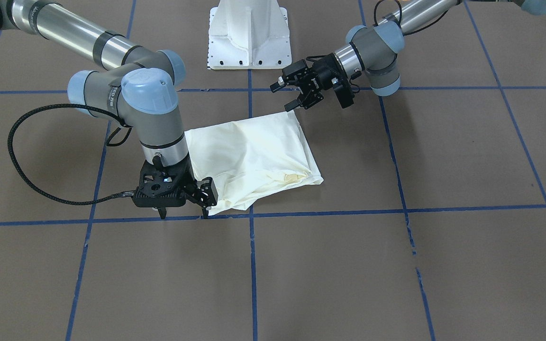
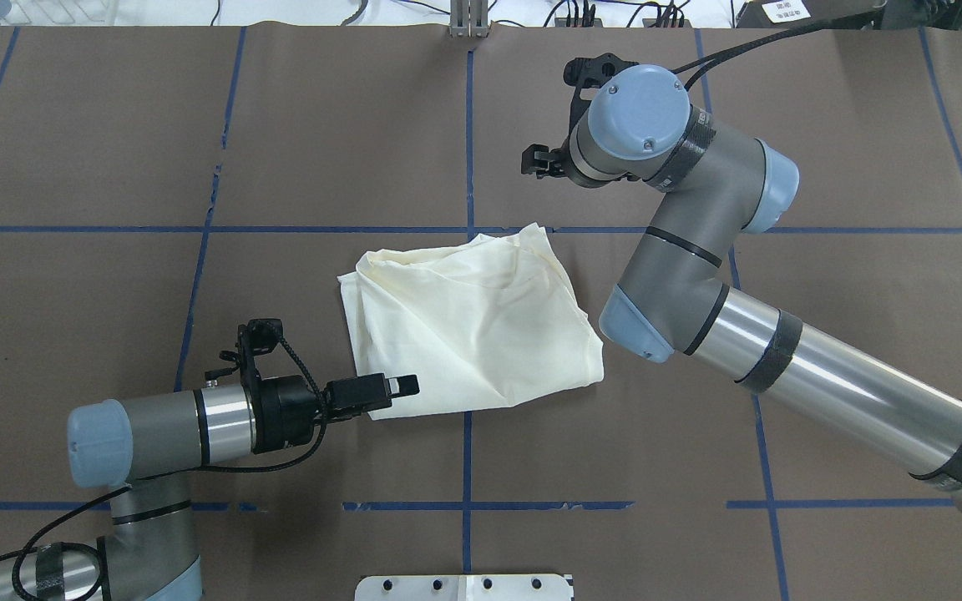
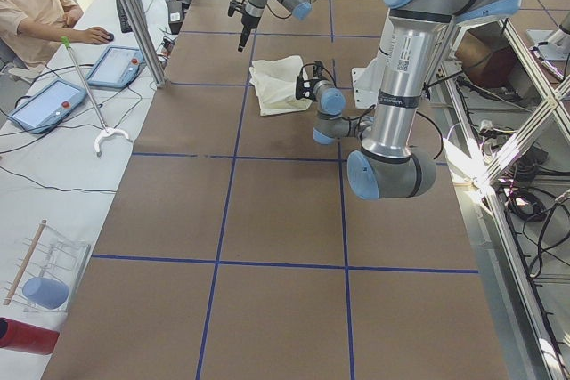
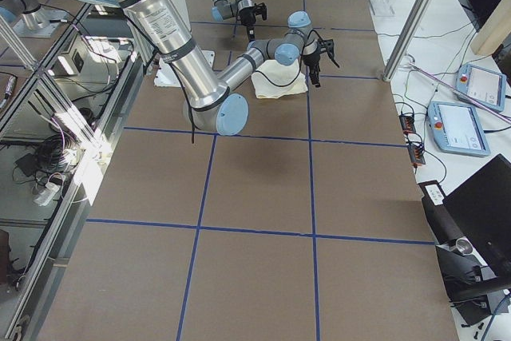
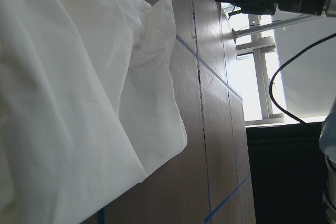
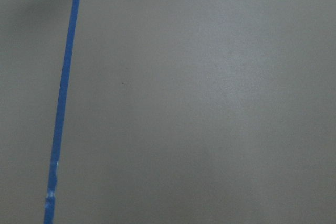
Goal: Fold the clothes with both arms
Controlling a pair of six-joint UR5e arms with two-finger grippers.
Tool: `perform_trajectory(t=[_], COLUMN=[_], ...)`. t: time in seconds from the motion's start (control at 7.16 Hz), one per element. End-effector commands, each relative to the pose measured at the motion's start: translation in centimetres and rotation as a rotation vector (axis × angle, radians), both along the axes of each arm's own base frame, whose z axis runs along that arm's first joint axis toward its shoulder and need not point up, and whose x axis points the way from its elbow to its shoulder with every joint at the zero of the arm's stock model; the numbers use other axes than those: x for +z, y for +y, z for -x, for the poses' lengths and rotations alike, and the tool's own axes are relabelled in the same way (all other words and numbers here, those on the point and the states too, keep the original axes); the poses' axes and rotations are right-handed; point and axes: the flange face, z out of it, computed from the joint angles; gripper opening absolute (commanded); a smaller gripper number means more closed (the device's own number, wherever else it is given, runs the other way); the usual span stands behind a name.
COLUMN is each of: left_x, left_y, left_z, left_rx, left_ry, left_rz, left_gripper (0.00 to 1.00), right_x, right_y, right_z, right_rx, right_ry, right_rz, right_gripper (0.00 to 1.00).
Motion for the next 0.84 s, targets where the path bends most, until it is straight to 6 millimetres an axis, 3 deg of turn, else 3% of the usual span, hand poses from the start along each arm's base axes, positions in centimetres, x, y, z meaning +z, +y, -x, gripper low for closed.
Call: perform_trajectory(t=[0.0, 0.28, 0.7], left_x=[1.0, 3.0, 3.0], left_y=[-0.3, -0.5, 0.4], left_z=[-0.9, -1.9, -2.5], left_rx=[-0.012, -0.018, -0.005], left_ry=[-0.044, -0.086, -0.088], left_rz=[0.024, 0.038, 0.037], left_gripper=[1.0, 1.0, 1.0], right_x=[0.1, 0.5, 0.7], right_y=[0.1, 0.3, 0.3], right_z=[-0.2, -0.4, -0.4], right_rx=[0.0, 0.0, 0.0], right_ry=[-0.001, 0.001, 0.004], right_rz=[-0.001, 0.001, 0.003], right_gripper=[1.0, 1.0, 1.0])
